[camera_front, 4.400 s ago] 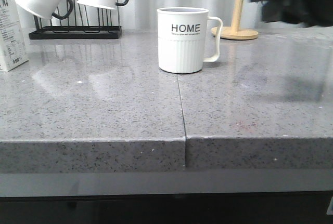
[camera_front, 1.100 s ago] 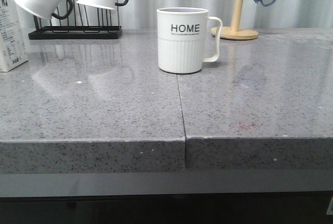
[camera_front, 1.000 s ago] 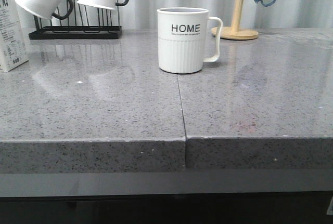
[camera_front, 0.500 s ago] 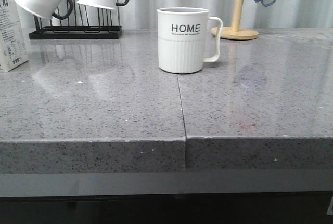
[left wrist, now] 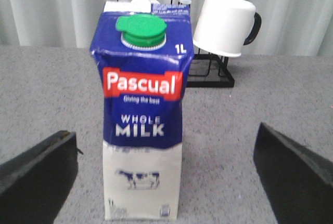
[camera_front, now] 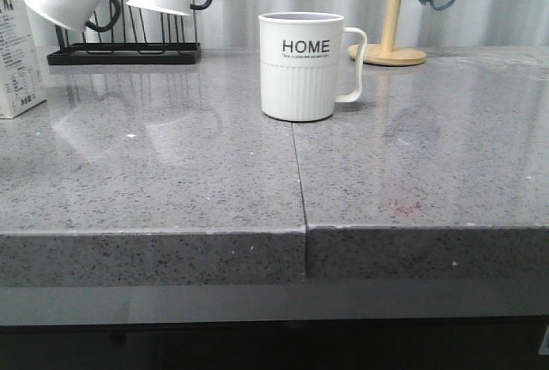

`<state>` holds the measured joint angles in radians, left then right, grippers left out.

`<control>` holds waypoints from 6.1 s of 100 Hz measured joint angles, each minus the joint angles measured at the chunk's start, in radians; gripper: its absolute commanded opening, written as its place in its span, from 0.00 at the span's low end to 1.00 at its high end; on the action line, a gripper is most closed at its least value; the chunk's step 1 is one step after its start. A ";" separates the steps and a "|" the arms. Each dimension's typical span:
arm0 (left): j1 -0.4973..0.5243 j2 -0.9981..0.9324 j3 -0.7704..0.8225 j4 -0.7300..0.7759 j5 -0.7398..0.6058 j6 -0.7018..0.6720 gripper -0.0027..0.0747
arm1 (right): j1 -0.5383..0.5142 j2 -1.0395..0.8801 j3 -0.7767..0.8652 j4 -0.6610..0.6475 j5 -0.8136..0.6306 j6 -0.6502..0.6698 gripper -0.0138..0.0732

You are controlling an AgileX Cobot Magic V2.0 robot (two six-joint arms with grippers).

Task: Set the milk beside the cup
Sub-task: 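Reach the left gripper to the milk carton and grasp it, then lift the milk carton with the left gripper and lower it beside the HOME mug, then open the left gripper and withdraw it from the carton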

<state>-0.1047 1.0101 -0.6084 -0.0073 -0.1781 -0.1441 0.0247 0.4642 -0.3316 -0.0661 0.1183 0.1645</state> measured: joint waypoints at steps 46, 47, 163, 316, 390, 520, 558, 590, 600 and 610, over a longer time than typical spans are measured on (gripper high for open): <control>0.006 0.300 -0.166 0.013 -0.085 0.000 0.89 | 0.000 0.000 0.000 0.000 0.000 0.000 0.02; 0.006 0.305 -0.171 0.013 -0.088 0.000 0.89 | 0.000 0.000 0.000 0.000 0.000 0.000 0.02; 0.064 0.489 -0.292 0.063 -0.139 0.002 0.14 | 0.000 0.000 0.000 0.000 0.000 0.000 0.02; -0.515 0.654 -0.508 -0.631 -0.228 0.582 0.14 | 0.000 0.000 0.000 0.000 0.000 0.000 0.02; -0.558 0.679 -0.499 -0.738 -0.287 0.632 0.63 | 0.000 0.000 0.000 0.000 0.000 0.000 0.02; -0.550 0.327 -0.228 -0.671 -0.185 0.626 0.93 | 0.000 0.000 0.000 0.000 0.000 0.000 0.02; -0.230 0.020 -0.116 -0.157 -0.048 0.144 0.93 | 0.000 0.000 0.000 0.000 0.000 0.000 0.02; -0.017 -0.247 0.031 0.007 0.037 0.008 0.93 | 0.000 0.000 0.000 0.000 0.000 0.000 0.02; -0.001 -0.345 0.081 0.007 0.059 0.003 0.93 | 0.000 0.000 0.000 0.000 0.000 0.000 0.02; -0.001 -0.423 0.122 0.007 0.106 0.000 0.87 | 0.000 0.000 0.000 0.000 0.000 0.000 0.02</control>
<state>-0.1057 0.5871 -0.4861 0.0000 -0.0724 -0.1439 0.0247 0.4642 -0.3316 -0.0661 0.1183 0.1645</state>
